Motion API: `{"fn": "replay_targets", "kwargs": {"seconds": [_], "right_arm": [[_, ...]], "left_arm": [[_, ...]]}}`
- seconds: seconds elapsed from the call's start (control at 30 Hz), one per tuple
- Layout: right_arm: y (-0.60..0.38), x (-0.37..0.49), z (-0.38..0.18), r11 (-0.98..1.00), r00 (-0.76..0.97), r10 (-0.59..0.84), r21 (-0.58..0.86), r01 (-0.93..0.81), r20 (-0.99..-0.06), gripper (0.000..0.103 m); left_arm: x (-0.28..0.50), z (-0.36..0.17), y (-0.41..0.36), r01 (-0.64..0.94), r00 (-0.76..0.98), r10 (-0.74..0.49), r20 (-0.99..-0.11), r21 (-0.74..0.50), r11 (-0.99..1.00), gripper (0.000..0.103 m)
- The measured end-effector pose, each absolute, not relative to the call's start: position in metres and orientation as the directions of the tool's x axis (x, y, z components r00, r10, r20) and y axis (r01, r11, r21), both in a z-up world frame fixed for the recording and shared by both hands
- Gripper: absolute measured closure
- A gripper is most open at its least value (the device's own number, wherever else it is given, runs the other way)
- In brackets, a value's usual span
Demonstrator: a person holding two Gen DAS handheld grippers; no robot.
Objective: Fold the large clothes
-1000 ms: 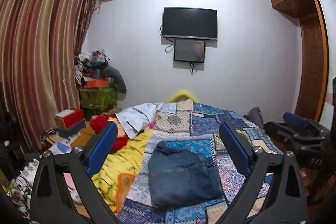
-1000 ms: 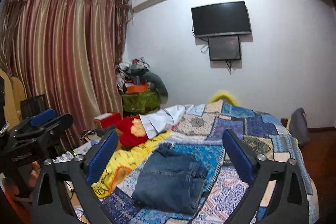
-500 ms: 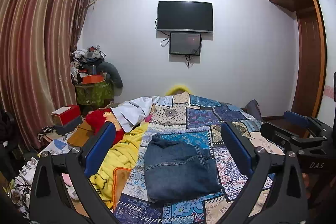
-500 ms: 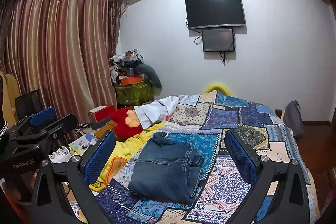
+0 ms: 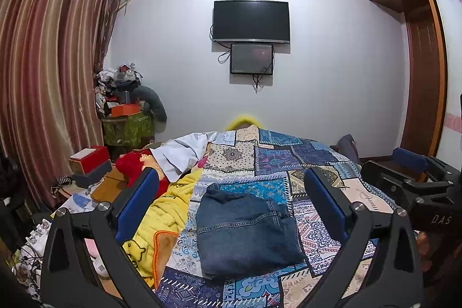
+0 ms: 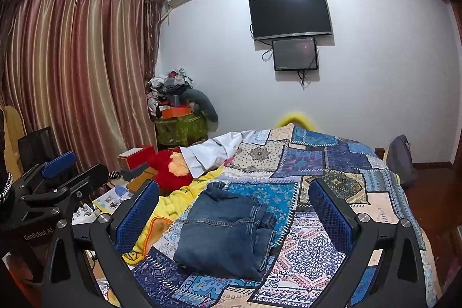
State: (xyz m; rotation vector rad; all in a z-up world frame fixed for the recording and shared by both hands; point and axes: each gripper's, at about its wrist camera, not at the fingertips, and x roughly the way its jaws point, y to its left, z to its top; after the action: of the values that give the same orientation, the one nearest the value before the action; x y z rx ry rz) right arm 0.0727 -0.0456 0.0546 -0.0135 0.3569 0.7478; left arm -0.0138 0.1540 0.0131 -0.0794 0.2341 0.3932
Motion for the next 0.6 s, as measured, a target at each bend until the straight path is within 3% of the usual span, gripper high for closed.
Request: {"fn": "replay_targets", "kwargs": {"seconds": [0.6], "right_arm": [[-0.0502,0.0736,0.0573,0.749,0.693,0.653,0.127,-0.65,-0.307,0.0]], "left_arm": [[-0.0138,0.0136,0.1585,-0.372,0.906,0.352,-0.234,-0.043,0.927,0.0]]}}
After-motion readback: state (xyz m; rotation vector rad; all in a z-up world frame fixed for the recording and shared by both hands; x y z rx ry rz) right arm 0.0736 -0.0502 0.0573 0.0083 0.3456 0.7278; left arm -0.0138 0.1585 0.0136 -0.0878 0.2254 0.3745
